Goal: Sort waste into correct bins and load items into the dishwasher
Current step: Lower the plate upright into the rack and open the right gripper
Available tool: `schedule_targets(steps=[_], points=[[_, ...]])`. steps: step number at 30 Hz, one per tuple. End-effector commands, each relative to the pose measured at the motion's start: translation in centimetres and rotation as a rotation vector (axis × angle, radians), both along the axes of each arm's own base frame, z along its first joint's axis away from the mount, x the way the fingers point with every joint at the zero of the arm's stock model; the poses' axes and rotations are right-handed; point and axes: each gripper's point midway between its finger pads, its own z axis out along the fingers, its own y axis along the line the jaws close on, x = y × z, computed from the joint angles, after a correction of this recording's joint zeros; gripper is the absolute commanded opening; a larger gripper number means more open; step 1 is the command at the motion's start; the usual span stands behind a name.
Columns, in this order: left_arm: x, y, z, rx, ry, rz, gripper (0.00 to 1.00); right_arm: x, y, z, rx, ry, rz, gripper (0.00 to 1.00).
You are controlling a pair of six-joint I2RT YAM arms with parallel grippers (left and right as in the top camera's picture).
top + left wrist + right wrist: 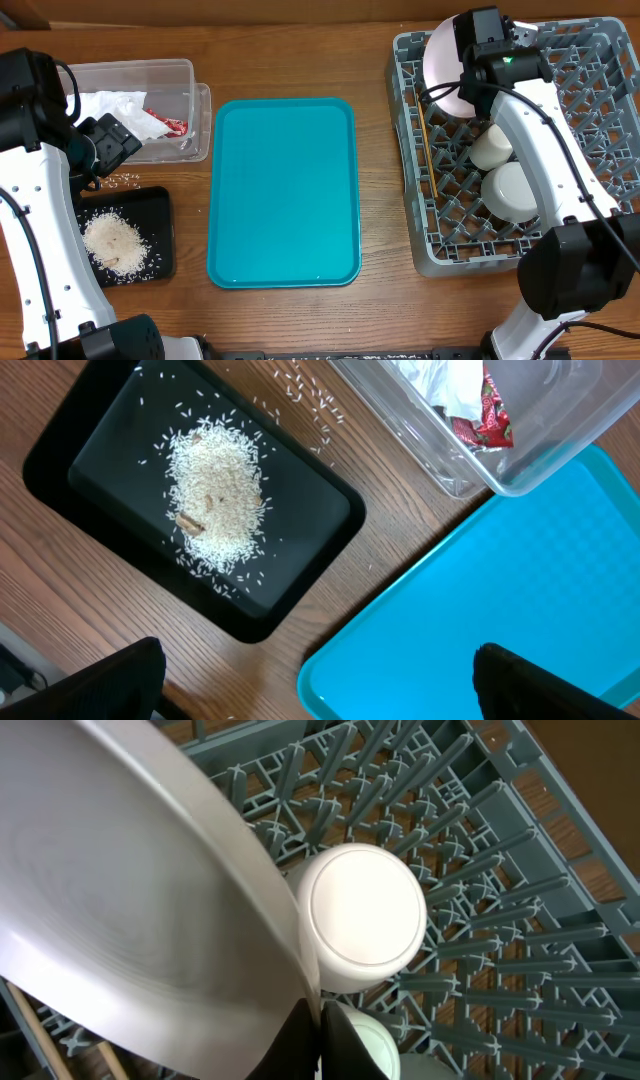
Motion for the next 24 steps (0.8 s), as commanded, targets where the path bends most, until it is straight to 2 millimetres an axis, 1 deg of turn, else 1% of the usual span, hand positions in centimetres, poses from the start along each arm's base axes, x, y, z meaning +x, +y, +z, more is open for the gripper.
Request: schedule_targets(steps=[1,9,11,19,21,22,23,24], points=[[0.1,0.1,0.0,-0.005,-0.003,0.017,1.0,0.1,-0.9,1.7,-0.072,-0.036,-0.029,0.04],[0.1,0.1,0.0,-0.005,-0.003,0.017,1.0,-0.2,-2.4,2.9,-0.168,-0.059,-0.081,0.04],[0.1,0.1,0.0,-0.005,-0.003,0.017,1.0,-0.2,-2.1,2.7,-0.155,-0.056,-0.074,0.04],[0.1,0.1,0.0,-0.004,-0.003,0.017,1.0,0.5,0.0,1.5,-0.035,-0.052,-0.014,0.07],[0.1,0.1,0.0,-0.005,-0.003,0.017,1.0,0.7,0.6,1.1,0.007,-0.052,0.006,0.11],[0.1,0.1,0.0,-0.005,-0.003,0.017,1.0,0.9,1.1,0.9,0.037,-0.049,0.021,0.15],[0.1,0.1,0.0,-0.004,-0.003,0.017,1.0,0.9,1.7,0.6,0.07,-0.044,0.036,0.26],[0.1,0.1,0.0,-0.005,-0.003,0.017,1.0,1.0,2.0,0.4,0.088,-0.041,0.045,0.33]])
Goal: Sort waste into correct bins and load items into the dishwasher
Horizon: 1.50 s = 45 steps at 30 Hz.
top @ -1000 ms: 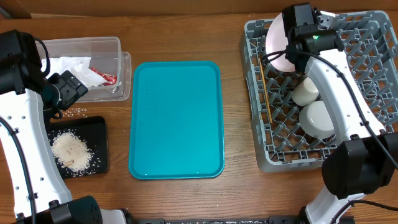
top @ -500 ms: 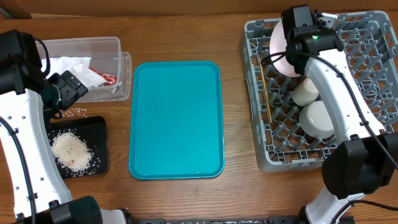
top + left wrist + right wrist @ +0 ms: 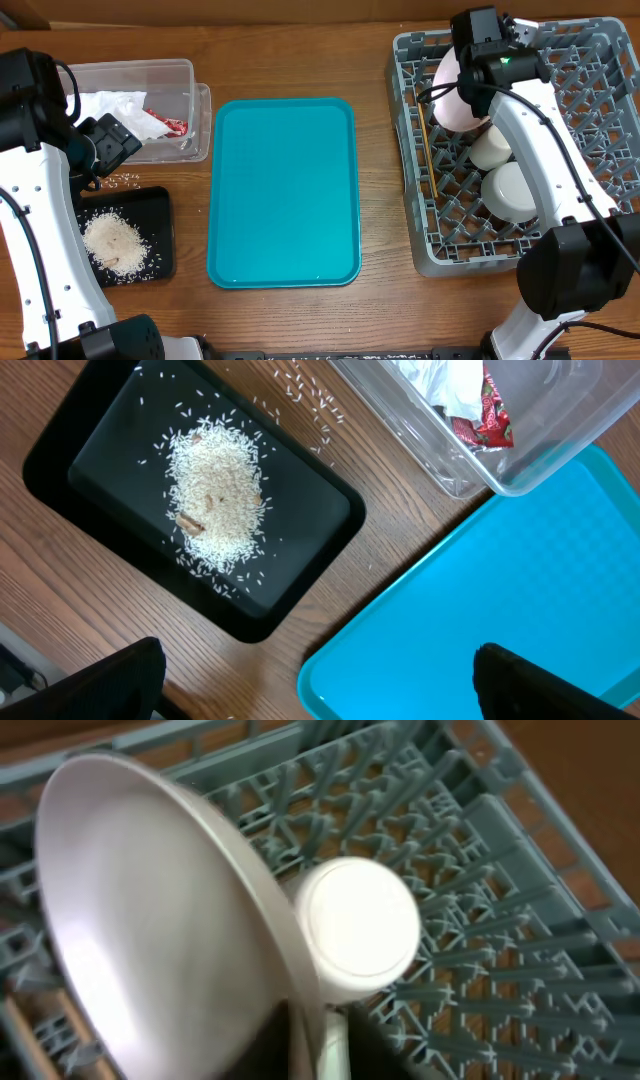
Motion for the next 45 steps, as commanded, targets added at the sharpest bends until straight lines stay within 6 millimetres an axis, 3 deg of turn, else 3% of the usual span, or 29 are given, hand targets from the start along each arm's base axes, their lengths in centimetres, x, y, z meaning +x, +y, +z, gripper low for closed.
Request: schedule_targets(steps=[1,5,6,8,11,15,18,19,27,29,37,40,45], points=[[0.1,0.1,0.0,-0.005,-0.003,0.017,1.0,0.6,2.3,-0.1,0.122,-0.01,0.062,0.35],[0.1,0.1,0.0,-0.005,-0.003,0.017,1.0,0.3,3.3,0.3,0.183,-0.016,0.093,0.4],[0.1,0.1,0.0,-0.005,-0.003,0.017,1.0,0.0,3.6,1.3,0.21,-0.033,0.107,0.48],[0.1,0.1,0.0,-0.005,-0.003,0.017,1.0,-0.7,4.0,3.0,0.24,-0.063,0.125,1.0],[0.1,0.1,0.0,-0.005,-0.003,0.017,1.0,-2.5,4.5,6.2,0.289,-0.107,0.156,1.0],[0.1,0.1,0.0,-0.005,-0.003,0.017,1.0,-6.7,5.2,10.5,0.371,-0.154,0.211,1.0],[0.1,0.1,0.0,-0.005,-0.003,0.017,1.0,-10.8,5.7,12.3,0.43,-0.142,0.25,1.0],[0.1,0.2,0.0,-0.004,-0.003,0.017,1.0,-13.3,5.8,12.7,0.461,-0.112,0.263,1.0],[0.1,0.2,0.0,-0.004,-0.003,0.017,1.0,-23.3,7.2,12.3,0.549,-0.028,0.325,1.0],[0.1,0.2,0.0,-0.004,-0.003,0.017,1.0,-24.9,7.6,12.0,0.559,-0.039,0.356,1.0],[0.1,0.2,0.0,-0.004,-0.003,0.017,1.0,-29.3,7.5,9.0,0.676,-0.024,0.265,1.0],[0.1,0.2,0.0,-0.004,-0.003,0.017,1.0,-31.3,7.6,7.3,0.7,0.081,0.231,1.0],[0.1,0.1,0.0,-0.005,-0.003,0.017,1.0,-31.7,7.9,6.8,0.709,0.115,0.236,1.0]])
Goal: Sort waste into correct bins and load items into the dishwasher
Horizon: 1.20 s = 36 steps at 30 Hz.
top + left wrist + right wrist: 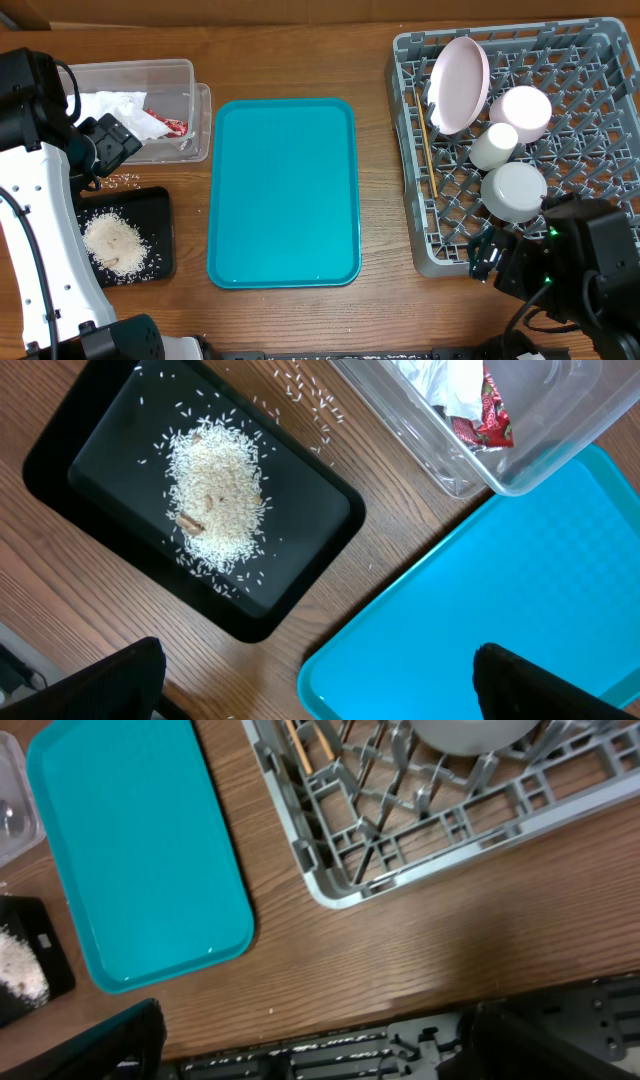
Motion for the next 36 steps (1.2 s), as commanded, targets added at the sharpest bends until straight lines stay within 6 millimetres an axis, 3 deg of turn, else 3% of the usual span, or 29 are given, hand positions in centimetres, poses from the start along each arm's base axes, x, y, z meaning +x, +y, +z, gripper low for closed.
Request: schedule_targets(steps=[1,10,17,20,27,32,36], points=[[0.1,0.2,0.0,-0.004,-0.003,0.017,1.0,0.0,0.6,0.0,0.033,0.008,0.0,1.0],[0.1,0.2,0.0,-0.004,-0.003,0.017,1.0,0.2,0.2,0.0,0.012,-0.003,-0.011,1.0],[0.1,0.2,0.0,-0.004,-0.003,0.017,1.0,4.6,0.8,0.6,0.017,-0.161,-0.038,1.0],[0.1,0.2,0.0,-0.004,-0.003,0.017,1.0,6.3,1.4,-1.7,0.013,-0.163,-0.03,1.0],[0.1,0.2,0.0,-0.004,-0.003,0.017,1.0,8.4,2.2,-9.6,-0.014,-0.168,0.041,1.0],[0.1,0.2,0.0,-0.004,-0.003,0.018,1.0,9.4,4.0,-11.0,0.056,-0.372,0.166,1.0],[0.1,0.2,0.0,-0.004,-0.003,0.017,1.0,9.7,3.7,-10.7,0.075,-0.557,0.174,1.0]])
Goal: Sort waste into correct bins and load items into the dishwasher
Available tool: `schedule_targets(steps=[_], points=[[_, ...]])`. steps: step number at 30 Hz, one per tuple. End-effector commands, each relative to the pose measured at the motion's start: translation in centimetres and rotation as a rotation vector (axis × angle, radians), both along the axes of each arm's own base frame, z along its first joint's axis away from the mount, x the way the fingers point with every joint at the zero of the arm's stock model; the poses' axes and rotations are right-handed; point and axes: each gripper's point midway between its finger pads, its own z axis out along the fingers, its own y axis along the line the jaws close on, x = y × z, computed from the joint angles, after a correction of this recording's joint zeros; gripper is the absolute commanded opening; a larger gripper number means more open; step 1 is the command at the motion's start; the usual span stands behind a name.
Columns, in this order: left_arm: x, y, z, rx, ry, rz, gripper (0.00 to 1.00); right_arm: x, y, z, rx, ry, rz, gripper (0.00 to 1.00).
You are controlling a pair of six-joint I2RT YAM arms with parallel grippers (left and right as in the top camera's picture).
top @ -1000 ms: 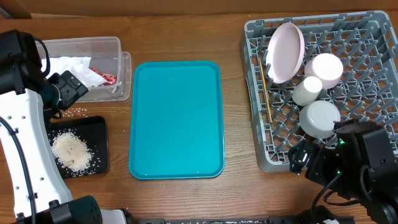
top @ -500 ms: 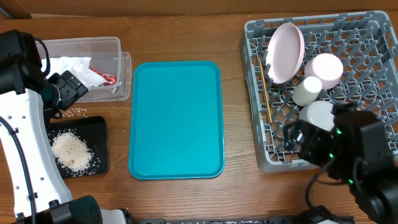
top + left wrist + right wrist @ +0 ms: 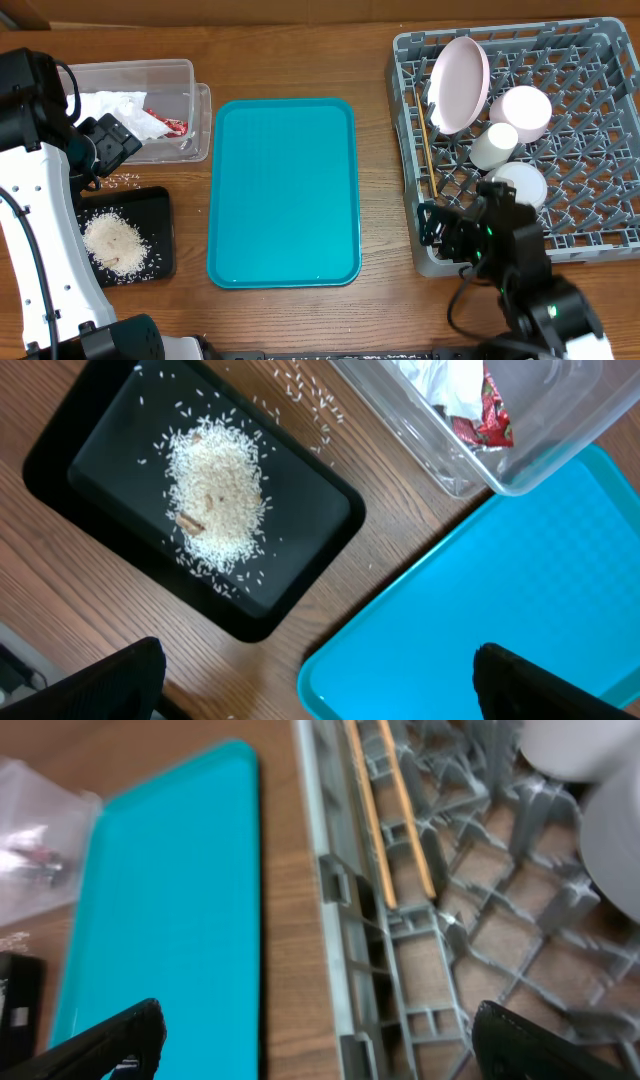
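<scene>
A grey dish rack [image 3: 600, 215] at the right holds a pink plate [image 3: 458, 82] standing on edge at its back left. Beside the plate are three upturned white cups [image 3: 525, 108] and wooden chopsticks [image 3: 395, 820] along the left wall. My right gripper [image 3: 445, 230] hovers open and empty over the rack's front-left corner [image 3: 345, 910]. A clear bin [image 3: 140, 75] at the far left holds white paper and a red wrapper [image 3: 487, 415]. Rice [image 3: 215, 485] lies on a black tray [image 3: 160, 205]. My left gripper [image 3: 110, 140] stands open and empty between bin and black tray.
A bare teal tray [image 3: 285, 190] fills the middle of the table; its edge shows in both wrist views [image 3: 500, 590] [image 3: 160, 900]. Loose rice grains [image 3: 122, 180] are scattered on the wood between the bin and the black tray.
My right arm has moved from beyond the rack's front right corner to over its front-left corner, still open. The left arm, plate and cups have not moved.
My right gripper was shut on the pink plate above the rack's back left, then held it lower among the pins. Later the plate stood alone in the rack and the gripper was open near the table's front edge. Now it hovers at the rack's front-left corner.
</scene>
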Motion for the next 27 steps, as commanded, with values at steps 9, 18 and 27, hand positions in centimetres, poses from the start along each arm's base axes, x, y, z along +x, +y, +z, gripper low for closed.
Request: schedule_targets(steps=[9,18,27], points=[[0.1,0.2,0.1,-0.003,-0.003,0.018,1.0,-0.5,-2.0,0.5,0.069,-0.412,-0.004,1.0],[0.1,0.2,0.1,-0.003,-0.003,0.018,1.0,-0.9,-3.6,2.1,0.05,-0.604,-0.047,1.0],[0.1,0.2,0.1,-0.003,-0.003,0.018,1.0,0.6,-5.4,2.5,0.018,-0.754,-0.155,1.0]])
